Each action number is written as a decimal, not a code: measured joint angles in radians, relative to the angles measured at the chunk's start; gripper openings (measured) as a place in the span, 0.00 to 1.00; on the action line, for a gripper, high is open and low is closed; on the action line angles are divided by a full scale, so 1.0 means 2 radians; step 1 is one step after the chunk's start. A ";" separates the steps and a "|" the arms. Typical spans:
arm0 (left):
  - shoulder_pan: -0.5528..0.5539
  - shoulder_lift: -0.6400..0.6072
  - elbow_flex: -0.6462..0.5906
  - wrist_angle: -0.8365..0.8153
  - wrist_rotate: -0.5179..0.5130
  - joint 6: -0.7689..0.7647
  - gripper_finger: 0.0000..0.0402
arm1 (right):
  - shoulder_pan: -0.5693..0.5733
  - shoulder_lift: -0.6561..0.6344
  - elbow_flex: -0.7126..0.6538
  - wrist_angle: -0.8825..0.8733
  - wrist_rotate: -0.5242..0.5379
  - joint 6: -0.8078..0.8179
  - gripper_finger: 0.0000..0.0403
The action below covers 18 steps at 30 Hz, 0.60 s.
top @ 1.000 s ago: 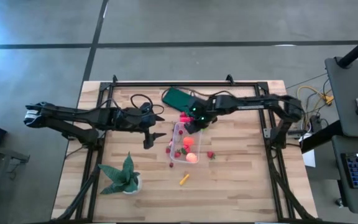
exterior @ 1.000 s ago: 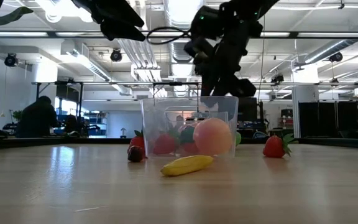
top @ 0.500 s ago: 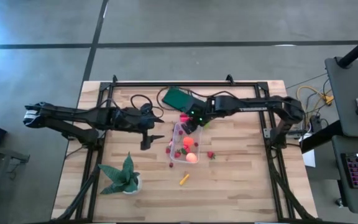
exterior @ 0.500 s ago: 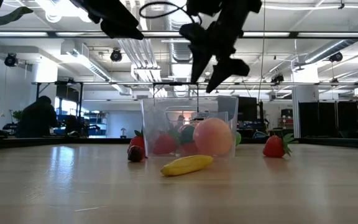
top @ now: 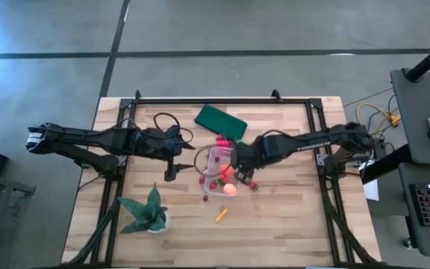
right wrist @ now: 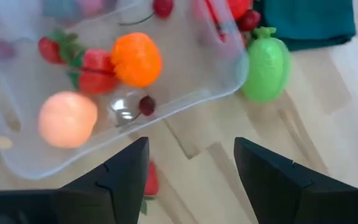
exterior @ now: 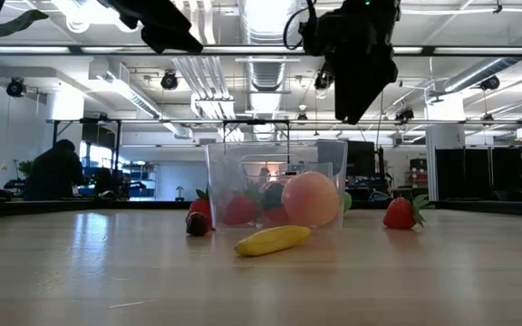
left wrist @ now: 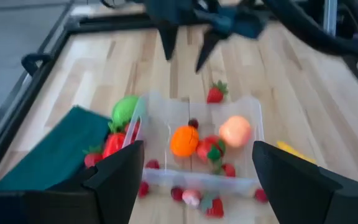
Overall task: Pick and placing Produce into tupperware
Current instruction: Put the red strawberry into the transparent bin
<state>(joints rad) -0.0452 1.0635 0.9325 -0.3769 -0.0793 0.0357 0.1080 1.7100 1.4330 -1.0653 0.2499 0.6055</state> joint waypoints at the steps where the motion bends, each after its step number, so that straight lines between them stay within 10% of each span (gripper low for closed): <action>1: 0.000 0.001 0.000 0.013 0.000 0.000 0.71 | 0.003 0.000 0.000 -0.001 0.005 -0.005 0.57; 18: 0.000 0.014 -0.003 0.012 0.017 -0.147 0.71 | 0.001 -0.045 -0.061 0.043 0.000 -0.017 0.57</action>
<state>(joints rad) -0.0460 1.0924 0.9262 -0.3519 -0.0455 -0.2581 0.1108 1.6193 1.3118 -0.9792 0.2499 0.5721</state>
